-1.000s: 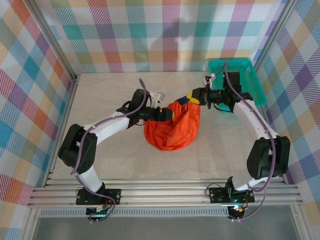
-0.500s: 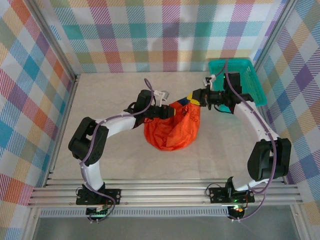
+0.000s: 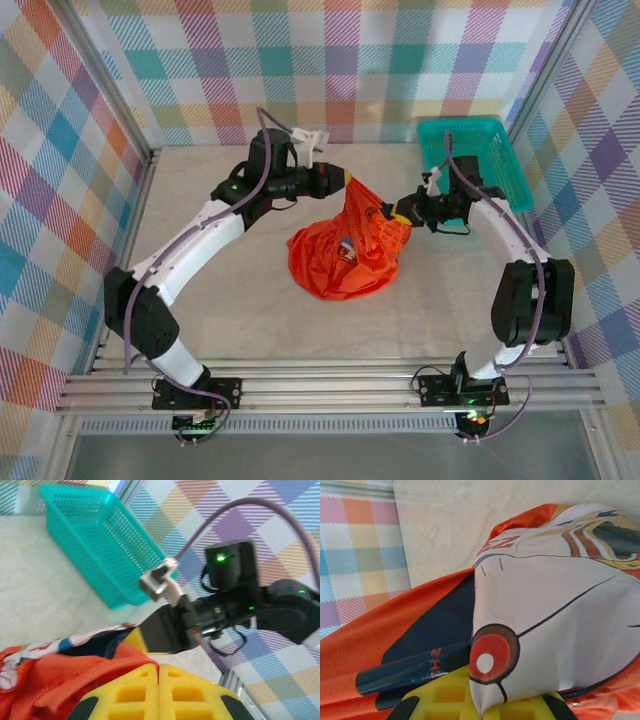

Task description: Fold the inside-out t-shirt

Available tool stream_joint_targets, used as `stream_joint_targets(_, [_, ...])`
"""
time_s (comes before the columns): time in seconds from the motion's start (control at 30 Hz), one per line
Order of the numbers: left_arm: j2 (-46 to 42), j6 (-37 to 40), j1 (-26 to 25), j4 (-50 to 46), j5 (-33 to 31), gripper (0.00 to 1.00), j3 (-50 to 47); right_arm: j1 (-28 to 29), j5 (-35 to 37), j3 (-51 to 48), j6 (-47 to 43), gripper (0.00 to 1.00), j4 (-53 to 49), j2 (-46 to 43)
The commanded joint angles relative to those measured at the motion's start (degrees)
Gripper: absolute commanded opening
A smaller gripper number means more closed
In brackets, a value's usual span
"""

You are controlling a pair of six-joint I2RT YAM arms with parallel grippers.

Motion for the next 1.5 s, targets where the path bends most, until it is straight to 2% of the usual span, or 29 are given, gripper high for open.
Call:
stream_joint_targets(0.0, [-0.14,-2.36,-0.26,-0.95,-0.45,0.0,1.57,0.17,7.52,0.12,-1.33,0.03,-3.15,-2.31])
stream_joint_targets(0.03, [0.64,-2.74,-0.46,-0.82,-0.32,0.0,1.31,0.18,8.29,0.23,-1.33,0.09,-4.32,-2.95])
stream_joint_targets(0.1, [2.5,-4.14,-0.85,-0.27,0.07,0.0,0.87,0.36,10.19,0.28,-1.63,0.44,-6.65,-4.45])
stream_joint_targets(0.13, [3.5,-5.47,-1.33,0.47,0.23,0.0,0.54,0.43,11.34,0.13,-1.5,0.55,-7.84,-5.87])
stream_joint_targets(0.17, [4.6,-6.68,-1.94,1.7,0.66,0.0,0.23,0.61,11.79,-0.49,-1.23,0.61,-7.91,-7.78])
stream_joint_targets(0.3, [7.61,-7.38,-4.54,3.61,1.34,0.0,-0.33,1.63,6.61,-4.9,4.08,0.67,-0.97,-13.72])
stream_joint_targets(0.5, [6.82,-7.21,-6.35,6.75,0.65,0.0,-4.0,2.16,-4.08,-9.95,17.07,0.71,13.08,-11.09])
stream_joint_targets(0.6, [5.74,-6.85,-7.09,7.81,0.33,0.0,-6.06,4.38,-2.44,-10.7,20.75,0.72,15.89,-9.06])
stream_joint_targets(0.7, [4.72,-6.93,-7.77,9.27,-0.39,0.0,-8.33,6.82,-2.25,-12.05,24.82,0.71,21.42,-5.23])
stream_joint_targets(0.8, [4.31,-6.6,-8.58,9.12,-0.7,0.0,-9.59,9.02,-2.43,-12.48,28.19,0.63,26.53,-1.28])
stream_joint_targets(0.87, [4.19,-6.08,-8.94,8.51,-1.33,0.0,-10.25,10.29,-3.18,-12.48,29.29,0.44,28.71,0.37])
stream_joint_targets(0.93, [4.01,-5.68,-9.1,7.83,-1.61,0.0,-10.74,10.82,-4.02,-12.89,28.88,0.13,29.23,0.57])
stream_joint_targets(0.97, [3.66,-5.22,-9.1,7.15,-2.03,0.07,-10.84,10.6,-3.95,-13.53,27.77,0.0,28.19,-0.02])
stream_joint_targets(1.0, [3.15,-4.53,-9.06,5.82,-2.79,0.18,-10.71,10.36,-2.93,-14.51,25.5,0.0,25.92,-1.35])
stream_joint_targets(1.1, [0.31,-1.1,-9.02,1.32,-6.39,0.31,-10.72,9.24,4.03,-18.05,15.46,0.0,15.01,-6.94])
stream_joint_targets(1.23, [-3.83,3.63,-8.67,-2.65,-11.41,0.34,-13.21,7.3,13.46,-25.66,7.72,0.0,9.41,-14.28])
stream_joint_targets(1.47, [-1.52,8.49,-7.84,-7.66,-13.45,0.33,-18.07,5.55,17.92,-28.63,4.58,0.0,7.5,-17.44])
